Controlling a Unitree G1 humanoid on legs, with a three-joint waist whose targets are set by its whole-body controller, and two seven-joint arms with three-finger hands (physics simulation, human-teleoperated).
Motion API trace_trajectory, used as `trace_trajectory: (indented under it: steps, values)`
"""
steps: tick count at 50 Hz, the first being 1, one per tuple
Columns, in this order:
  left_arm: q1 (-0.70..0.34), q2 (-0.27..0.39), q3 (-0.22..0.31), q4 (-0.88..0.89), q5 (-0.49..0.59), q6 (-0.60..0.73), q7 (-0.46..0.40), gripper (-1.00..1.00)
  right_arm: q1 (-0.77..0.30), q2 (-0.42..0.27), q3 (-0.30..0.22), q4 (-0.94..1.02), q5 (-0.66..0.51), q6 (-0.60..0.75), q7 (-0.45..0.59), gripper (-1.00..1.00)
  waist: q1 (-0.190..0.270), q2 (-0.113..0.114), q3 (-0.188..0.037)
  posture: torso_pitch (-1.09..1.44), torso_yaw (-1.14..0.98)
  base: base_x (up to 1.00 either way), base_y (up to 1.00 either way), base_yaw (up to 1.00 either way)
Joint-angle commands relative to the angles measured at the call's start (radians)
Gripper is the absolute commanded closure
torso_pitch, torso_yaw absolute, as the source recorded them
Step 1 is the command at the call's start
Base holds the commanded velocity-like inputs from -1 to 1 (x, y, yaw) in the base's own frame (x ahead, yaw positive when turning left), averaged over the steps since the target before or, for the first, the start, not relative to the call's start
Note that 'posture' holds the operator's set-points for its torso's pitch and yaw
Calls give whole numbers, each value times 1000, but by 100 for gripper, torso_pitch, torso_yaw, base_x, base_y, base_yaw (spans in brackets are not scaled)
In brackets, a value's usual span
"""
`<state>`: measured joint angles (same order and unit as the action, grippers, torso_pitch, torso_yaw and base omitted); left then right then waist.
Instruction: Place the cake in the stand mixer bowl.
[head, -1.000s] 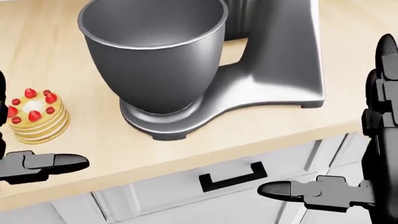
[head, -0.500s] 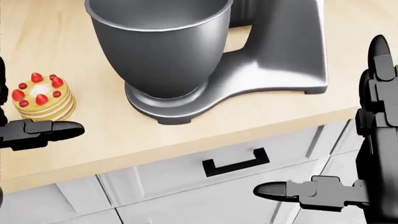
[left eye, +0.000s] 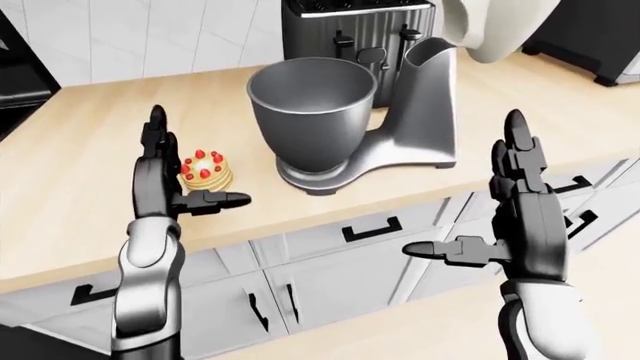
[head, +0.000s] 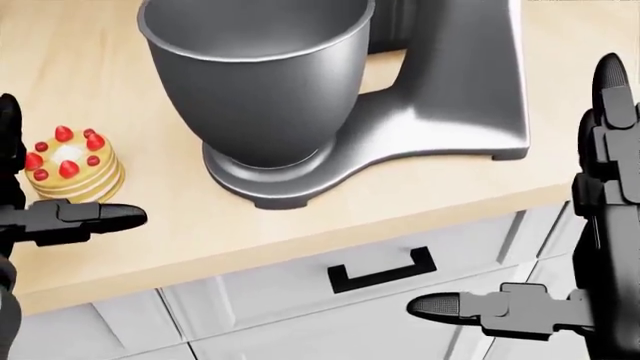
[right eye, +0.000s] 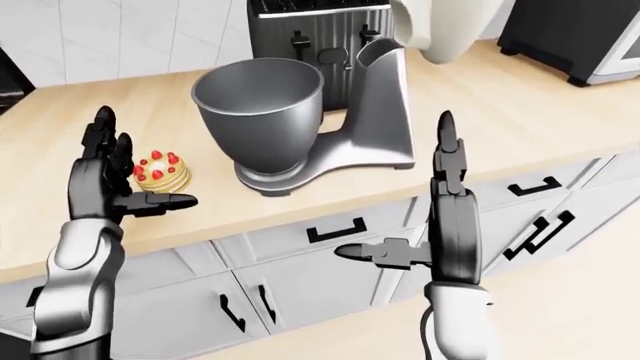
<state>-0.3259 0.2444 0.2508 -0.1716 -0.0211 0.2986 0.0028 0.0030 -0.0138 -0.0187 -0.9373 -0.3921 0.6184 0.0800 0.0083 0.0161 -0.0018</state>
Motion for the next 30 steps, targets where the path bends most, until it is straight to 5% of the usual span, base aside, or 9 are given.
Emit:
trace_trajectory:
  steps: [1, 13, 30]
  values:
    - [-5, 3, -13, -1, 15, 23, -21, -100, -14, -2, 2, -33, -3, -29, -4, -100, -2, -2, -8, 0, 0, 0, 0, 0]
    - [-11, 13, 0, 23, 89, -18, 3, -100, -16, -2, 3, -26, 0, -36, -2, -100, -4, 0, -11, 0, 0, 0, 0, 0]
    - [-25, 22, 0, 66, 62, -8, -4, -100, -16, -1, 6, -25, 7, -39, -3, -100, -7, -6, -7, 0, 0, 0, 0, 0]
